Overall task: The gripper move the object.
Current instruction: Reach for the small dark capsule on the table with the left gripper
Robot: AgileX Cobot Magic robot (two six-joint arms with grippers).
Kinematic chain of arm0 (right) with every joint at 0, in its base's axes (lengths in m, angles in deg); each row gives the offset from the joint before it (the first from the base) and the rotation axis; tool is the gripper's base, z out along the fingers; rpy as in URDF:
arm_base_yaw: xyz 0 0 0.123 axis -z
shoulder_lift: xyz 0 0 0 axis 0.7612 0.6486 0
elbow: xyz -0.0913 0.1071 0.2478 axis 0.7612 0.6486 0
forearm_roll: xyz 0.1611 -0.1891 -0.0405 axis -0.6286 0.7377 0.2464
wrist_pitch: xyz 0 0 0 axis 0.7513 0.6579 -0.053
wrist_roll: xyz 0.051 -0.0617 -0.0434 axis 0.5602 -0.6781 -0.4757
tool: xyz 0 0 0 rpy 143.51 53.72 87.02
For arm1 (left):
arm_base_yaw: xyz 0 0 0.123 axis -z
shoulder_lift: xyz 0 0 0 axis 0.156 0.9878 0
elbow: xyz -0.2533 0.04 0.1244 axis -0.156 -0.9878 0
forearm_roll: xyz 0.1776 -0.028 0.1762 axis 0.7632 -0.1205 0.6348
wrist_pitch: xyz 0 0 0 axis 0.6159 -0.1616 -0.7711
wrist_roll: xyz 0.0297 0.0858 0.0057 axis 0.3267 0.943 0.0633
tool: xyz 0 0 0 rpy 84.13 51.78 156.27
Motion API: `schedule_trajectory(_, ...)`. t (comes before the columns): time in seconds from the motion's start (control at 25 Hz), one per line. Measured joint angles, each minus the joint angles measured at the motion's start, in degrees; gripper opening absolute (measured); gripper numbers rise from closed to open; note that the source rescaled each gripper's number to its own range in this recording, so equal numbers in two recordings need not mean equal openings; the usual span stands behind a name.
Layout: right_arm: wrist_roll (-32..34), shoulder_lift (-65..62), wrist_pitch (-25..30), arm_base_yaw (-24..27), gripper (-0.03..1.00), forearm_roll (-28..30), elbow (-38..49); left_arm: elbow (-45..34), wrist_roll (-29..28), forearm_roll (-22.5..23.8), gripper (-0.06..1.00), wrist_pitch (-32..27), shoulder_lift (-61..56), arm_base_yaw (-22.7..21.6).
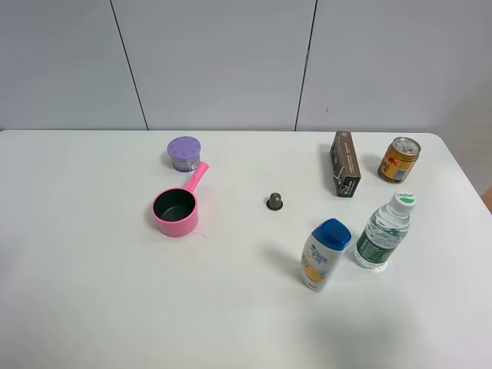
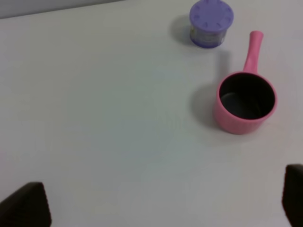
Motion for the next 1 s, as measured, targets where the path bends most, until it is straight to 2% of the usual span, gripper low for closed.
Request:
schedule_trajectory(0.4, 0.0, 0.0, 0.0, 0.0, 1.0, 0.0, 0.0, 10.18, 4.04, -0.02, 1.0, 6.6, 20.65, 0.91)
schedule_trajectory(0.64, 0.0, 0.0, 0.0, 0.0, 1.0, 0.0, 0.0, 16.76, 4.85, -0.02, 1.0, 10.68, 29.81, 9.17)
schedule_trajectory(1.0, 0.0, 0.0, 0.0, 0.0, 1.0, 0.0, 0.0, 24.56, 4.85, 0.97, 1.0, 10.98, 42.69, 22.19)
